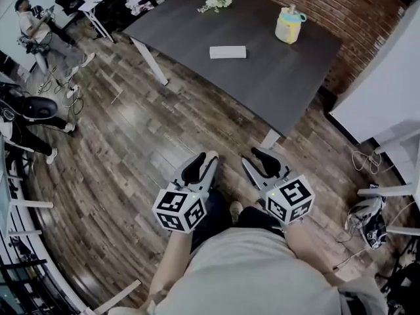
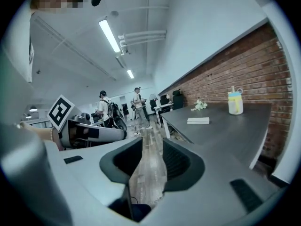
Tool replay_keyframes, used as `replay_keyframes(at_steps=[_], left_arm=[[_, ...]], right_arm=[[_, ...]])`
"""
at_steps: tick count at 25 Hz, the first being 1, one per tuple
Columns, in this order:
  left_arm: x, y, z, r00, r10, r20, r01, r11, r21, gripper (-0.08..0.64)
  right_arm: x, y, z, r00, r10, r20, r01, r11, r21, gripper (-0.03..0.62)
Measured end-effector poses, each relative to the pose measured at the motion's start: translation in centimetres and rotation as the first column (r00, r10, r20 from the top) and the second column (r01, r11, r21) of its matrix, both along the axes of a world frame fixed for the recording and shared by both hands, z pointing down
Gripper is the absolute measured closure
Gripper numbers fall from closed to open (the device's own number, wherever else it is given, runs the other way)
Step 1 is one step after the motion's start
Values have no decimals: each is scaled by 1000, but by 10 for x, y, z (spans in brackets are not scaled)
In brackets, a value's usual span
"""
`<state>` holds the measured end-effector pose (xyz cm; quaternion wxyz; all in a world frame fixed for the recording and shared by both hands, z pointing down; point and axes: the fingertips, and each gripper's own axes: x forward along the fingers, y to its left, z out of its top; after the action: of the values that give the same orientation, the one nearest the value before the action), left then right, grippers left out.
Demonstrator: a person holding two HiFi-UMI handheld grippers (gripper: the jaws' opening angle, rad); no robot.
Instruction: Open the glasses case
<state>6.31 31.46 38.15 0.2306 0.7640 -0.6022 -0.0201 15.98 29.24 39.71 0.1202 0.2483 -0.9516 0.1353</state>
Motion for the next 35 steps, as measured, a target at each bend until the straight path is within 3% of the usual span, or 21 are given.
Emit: replay_keyframes(at_steps=[11,24,35], left_arm=[[-40,-113,20,995,94,-40,-95,995,-20,411],[-126,-271,4,962,266,-69,-266,964,-5,411],[-130,-336,21,927,358,-107,-363,932,-25,434]], right_arm=[[-20,-99,14,993,116,-37,-116,993,-4,460],[-123,-249,-4,972,231,-32,-231,973,25,460],[-130,-303,6,949,295,-113,-293,956,32,460]])
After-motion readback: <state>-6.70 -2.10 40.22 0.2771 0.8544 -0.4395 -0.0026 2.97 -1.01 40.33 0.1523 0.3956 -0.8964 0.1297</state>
